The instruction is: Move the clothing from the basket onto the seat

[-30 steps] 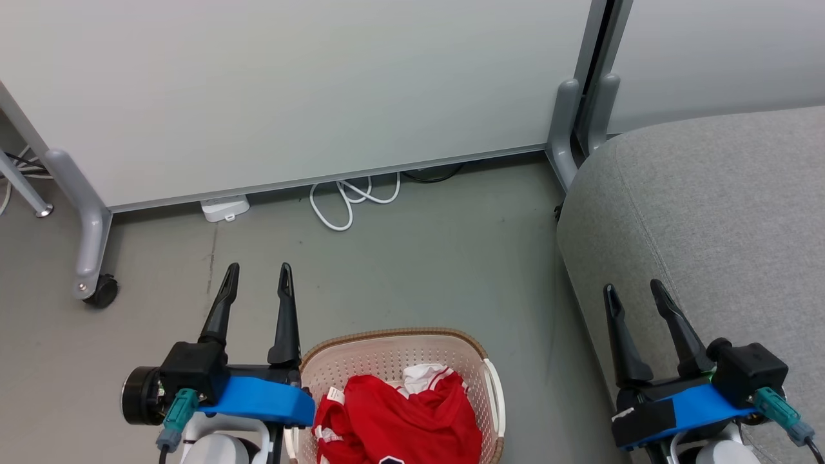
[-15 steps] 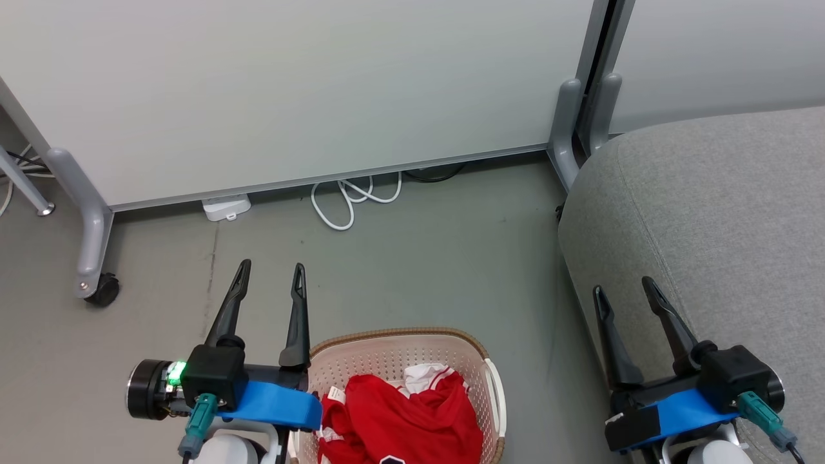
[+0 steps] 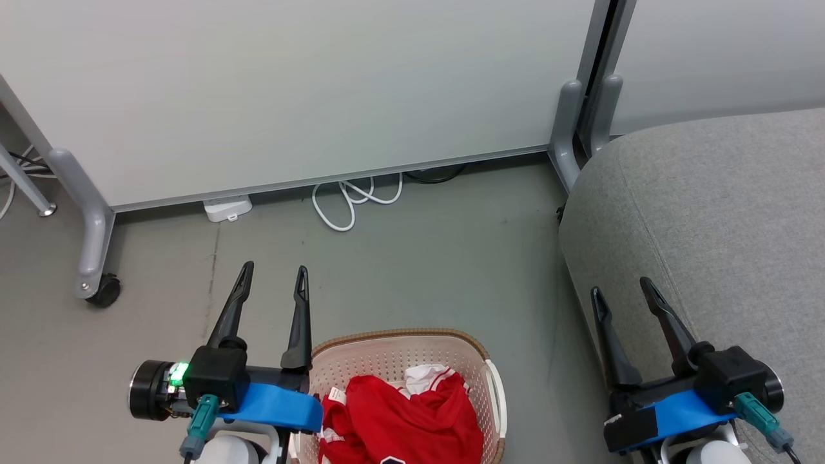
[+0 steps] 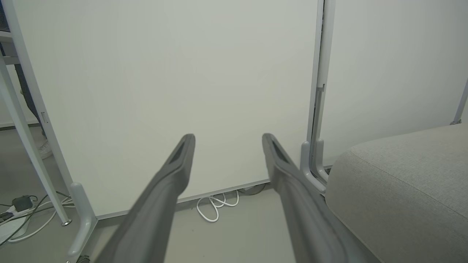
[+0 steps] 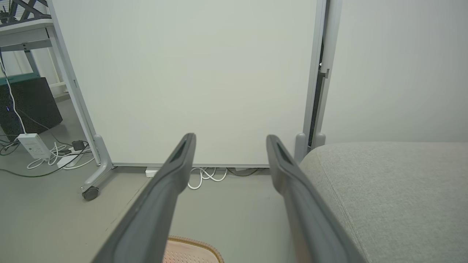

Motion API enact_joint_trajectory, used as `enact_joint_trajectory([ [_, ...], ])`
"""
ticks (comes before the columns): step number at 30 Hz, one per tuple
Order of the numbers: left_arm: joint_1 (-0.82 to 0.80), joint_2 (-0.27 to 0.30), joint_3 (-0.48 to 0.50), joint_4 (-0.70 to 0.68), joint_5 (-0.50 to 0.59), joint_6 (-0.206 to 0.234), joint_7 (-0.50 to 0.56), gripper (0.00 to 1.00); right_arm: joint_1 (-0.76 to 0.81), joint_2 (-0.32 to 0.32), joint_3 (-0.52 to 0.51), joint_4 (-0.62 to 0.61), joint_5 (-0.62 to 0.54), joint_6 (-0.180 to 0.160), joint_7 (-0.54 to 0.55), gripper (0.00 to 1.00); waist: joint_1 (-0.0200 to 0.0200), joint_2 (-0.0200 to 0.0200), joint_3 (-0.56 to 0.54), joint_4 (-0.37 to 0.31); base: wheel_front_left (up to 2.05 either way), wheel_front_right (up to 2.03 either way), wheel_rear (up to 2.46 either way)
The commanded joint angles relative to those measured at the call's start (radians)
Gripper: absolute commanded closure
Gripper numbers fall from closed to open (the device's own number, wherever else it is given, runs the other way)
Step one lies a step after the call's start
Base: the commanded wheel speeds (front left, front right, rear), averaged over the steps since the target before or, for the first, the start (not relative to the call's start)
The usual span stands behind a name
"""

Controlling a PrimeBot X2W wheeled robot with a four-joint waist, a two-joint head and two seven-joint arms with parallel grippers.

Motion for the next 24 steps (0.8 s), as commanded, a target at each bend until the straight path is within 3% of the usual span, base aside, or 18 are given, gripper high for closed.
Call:
enact_joint_trajectory([
  [1,-0.004,0.003,0.004,0.003,-0.004,-0.001,-0.005,0.0,-0.007,-0.005,0.0,0.002,0.0,0.0,-0.006,0.0,0.0,0.0,0.0,0.0,0.0,0.0,0.0],
  [16,-0.022,0.003,0.007,0.013,-0.022,-0.009,-0.005,0.0,-0.018,-0.005,-0.003,-0.007,0.007,0.0,-0.006,0.0,0.0,0.0,0.021,-0.008,0.0,0.0,0.0],
  [24,-0.105,0.002,-0.007,0.071,-0.004,-0.044,-0.005,0.0,-0.057,-0.005,0.0,-0.025,0.009,0.0,-0.005,0.0,0.0,0.0,0.092,-0.044,0.0,0.0,0.0],
])
